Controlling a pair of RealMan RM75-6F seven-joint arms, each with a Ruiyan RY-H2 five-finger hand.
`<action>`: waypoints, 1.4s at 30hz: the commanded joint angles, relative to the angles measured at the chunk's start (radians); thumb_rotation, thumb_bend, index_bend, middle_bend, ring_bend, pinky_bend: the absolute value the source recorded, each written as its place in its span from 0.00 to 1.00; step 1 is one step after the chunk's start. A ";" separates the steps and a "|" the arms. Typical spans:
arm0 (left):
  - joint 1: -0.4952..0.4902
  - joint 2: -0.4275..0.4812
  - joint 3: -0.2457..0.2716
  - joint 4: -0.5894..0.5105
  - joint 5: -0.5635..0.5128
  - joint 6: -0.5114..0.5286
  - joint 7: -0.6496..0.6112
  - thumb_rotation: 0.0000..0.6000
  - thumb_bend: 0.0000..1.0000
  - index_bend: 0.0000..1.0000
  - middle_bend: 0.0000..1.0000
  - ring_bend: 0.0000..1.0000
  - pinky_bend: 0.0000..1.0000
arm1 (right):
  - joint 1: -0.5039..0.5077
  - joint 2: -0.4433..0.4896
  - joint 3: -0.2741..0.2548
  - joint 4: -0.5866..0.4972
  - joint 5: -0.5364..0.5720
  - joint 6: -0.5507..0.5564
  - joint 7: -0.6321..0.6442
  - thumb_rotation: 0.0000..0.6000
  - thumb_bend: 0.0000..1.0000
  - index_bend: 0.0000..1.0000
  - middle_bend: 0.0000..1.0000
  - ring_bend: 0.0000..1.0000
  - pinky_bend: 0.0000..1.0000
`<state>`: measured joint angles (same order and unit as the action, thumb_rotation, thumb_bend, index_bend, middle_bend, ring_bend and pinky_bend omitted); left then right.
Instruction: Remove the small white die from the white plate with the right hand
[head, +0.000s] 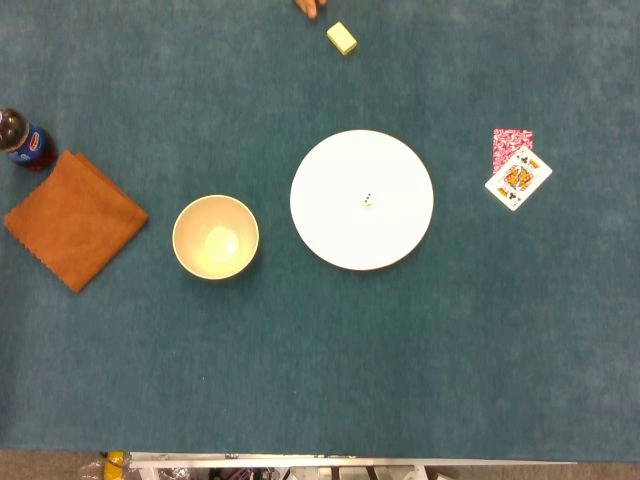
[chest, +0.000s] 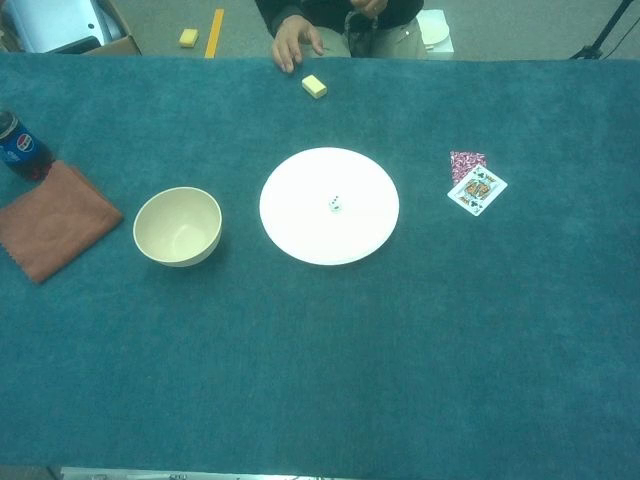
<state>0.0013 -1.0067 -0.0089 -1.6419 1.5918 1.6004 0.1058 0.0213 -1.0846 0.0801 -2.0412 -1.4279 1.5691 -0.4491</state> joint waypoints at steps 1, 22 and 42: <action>0.001 0.001 0.001 -0.001 0.002 0.001 0.001 1.00 0.34 0.06 0.09 0.03 0.07 | 0.003 0.001 -0.005 -0.002 -0.002 -0.011 0.008 1.00 0.37 0.18 0.18 0.02 0.09; 0.011 0.010 0.004 0.009 0.023 0.031 -0.025 1.00 0.34 0.06 0.09 0.03 0.07 | 0.172 0.001 0.034 -0.083 0.029 -0.251 -0.010 1.00 0.27 0.33 0.24 0.04 0.10; 0.026 0.021 0.018 0.000 0.060 0.063 -0.028 1.00 0.34 0.06 0.09 0.03 0.07 | 0.516 -0.324 0.134 0.064 0.413 -0.457 -0.315 1.00 0.21 0.41 0.27 0.04 0.10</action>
<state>0.0270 -0.9860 0.0089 -1.6414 1.6523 1.6631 0.0780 0.5139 -1.3787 0.2094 -2.0048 -1.0448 1.1229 -0.7367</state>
